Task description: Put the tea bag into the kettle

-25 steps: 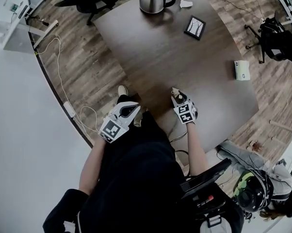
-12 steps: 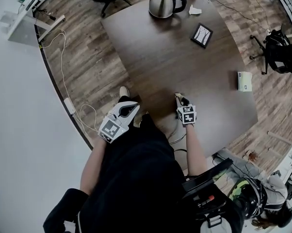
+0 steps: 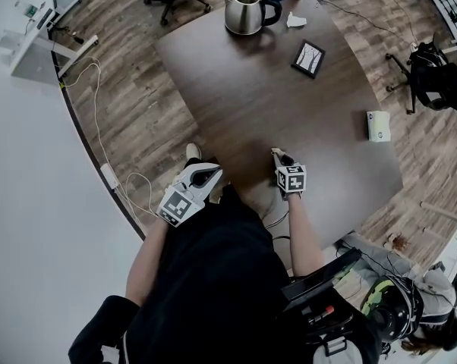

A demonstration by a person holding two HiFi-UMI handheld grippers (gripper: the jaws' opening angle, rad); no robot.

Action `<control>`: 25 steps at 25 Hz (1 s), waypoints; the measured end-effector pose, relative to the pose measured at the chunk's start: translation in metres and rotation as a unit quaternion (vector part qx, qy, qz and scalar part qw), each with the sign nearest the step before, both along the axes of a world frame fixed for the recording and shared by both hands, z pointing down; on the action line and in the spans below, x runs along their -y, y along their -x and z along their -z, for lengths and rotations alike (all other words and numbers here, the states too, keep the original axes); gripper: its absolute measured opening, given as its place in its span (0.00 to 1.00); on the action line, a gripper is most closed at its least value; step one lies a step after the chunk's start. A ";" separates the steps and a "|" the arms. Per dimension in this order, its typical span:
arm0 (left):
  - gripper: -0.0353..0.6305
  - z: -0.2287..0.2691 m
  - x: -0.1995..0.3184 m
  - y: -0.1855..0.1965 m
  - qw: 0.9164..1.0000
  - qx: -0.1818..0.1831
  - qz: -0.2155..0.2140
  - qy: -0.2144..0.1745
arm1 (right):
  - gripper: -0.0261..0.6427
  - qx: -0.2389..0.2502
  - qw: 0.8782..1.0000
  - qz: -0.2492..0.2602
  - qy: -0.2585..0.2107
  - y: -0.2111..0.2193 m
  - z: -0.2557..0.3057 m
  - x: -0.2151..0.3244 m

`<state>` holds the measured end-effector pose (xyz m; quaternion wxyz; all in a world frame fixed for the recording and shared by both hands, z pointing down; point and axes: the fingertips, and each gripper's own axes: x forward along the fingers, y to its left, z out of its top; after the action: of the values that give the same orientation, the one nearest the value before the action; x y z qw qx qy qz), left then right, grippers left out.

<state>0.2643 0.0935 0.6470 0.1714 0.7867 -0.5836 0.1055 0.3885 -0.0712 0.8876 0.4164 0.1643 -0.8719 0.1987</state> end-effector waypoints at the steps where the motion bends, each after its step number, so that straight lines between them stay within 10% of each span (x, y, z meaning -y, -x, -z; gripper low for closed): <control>1: 0.06 0.001 0.000 0.000 1.000 0.000 -0.002 -0.004 | 0.12 0.001 1.000 -0.008 0.006 -0.001 0.000 -0.001; 25: 0.06 0.003 0.002 -0.023 0.999 0.010 -0.051 -0.015 | 0.12 0.120 0.991 -0.006 -0.056 0.026 0.098 -0.032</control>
<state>0.2875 0.0911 0.6441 0.1480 0.8172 -0.5456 0.1127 0.3622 -0.0397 0.7896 0.2979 0.1677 -0.9242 0.1701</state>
